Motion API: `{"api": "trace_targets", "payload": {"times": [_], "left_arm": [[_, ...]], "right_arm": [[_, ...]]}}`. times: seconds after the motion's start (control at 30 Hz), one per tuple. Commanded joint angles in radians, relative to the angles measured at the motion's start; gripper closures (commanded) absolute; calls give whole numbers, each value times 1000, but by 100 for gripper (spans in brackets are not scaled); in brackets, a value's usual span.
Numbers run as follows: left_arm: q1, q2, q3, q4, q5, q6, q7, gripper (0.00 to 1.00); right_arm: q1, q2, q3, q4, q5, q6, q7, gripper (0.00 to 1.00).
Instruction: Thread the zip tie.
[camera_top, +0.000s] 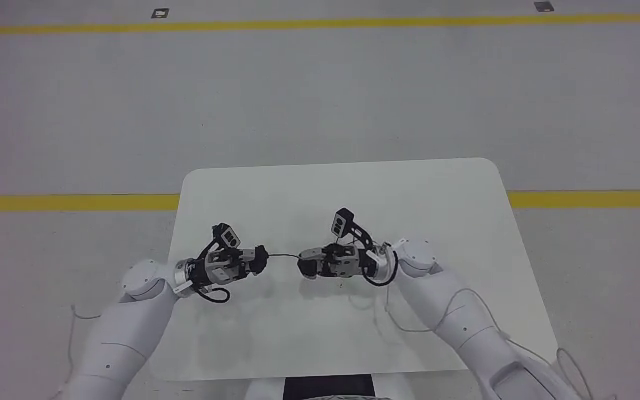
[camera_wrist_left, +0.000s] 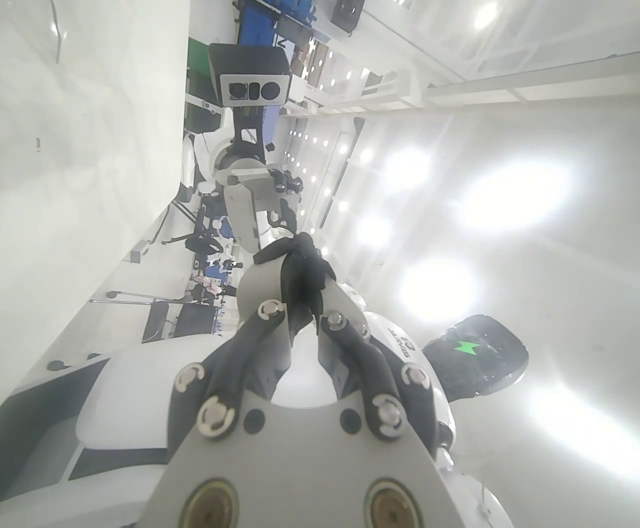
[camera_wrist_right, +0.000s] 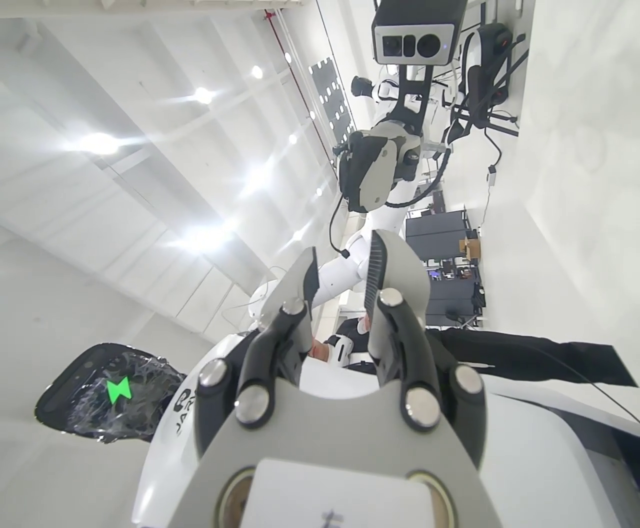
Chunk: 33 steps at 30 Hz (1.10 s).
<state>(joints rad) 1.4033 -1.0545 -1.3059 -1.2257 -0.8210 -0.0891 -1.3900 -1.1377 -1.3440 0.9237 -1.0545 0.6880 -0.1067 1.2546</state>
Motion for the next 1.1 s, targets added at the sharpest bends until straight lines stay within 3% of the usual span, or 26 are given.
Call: {"api": "trace_targets", "payload": {"times": [0.0,0.5,0.6,0.97,1.0,1.03,1.07], "left_arm": [[0,0,0,0,0,0,0,100],[0,0,0,0,0,0,0,100],[0,0,0,0,0,0,0,100],[0,0,0,0,0,0,0,100],[0,0,0,0,0,0,0,85],[0,0,0,0,0,0,0,51],[0,0,0,0,0,0,0,0]], "right_arm": [[0,-1,-2,1,0,-1,-3,85],[4,-7,-12,8,18,-21,-31,91],[5,-8,-12,9,22,-23,-36,100],[3,-2,-4,0,-6,-25,-55,100],[2,-1,-2,-2,-12,-24,-58,100],[1,1,0,-4,-16,-22,-61,100],[-1,3,3,-6,-19,-18,-62,100]]}}
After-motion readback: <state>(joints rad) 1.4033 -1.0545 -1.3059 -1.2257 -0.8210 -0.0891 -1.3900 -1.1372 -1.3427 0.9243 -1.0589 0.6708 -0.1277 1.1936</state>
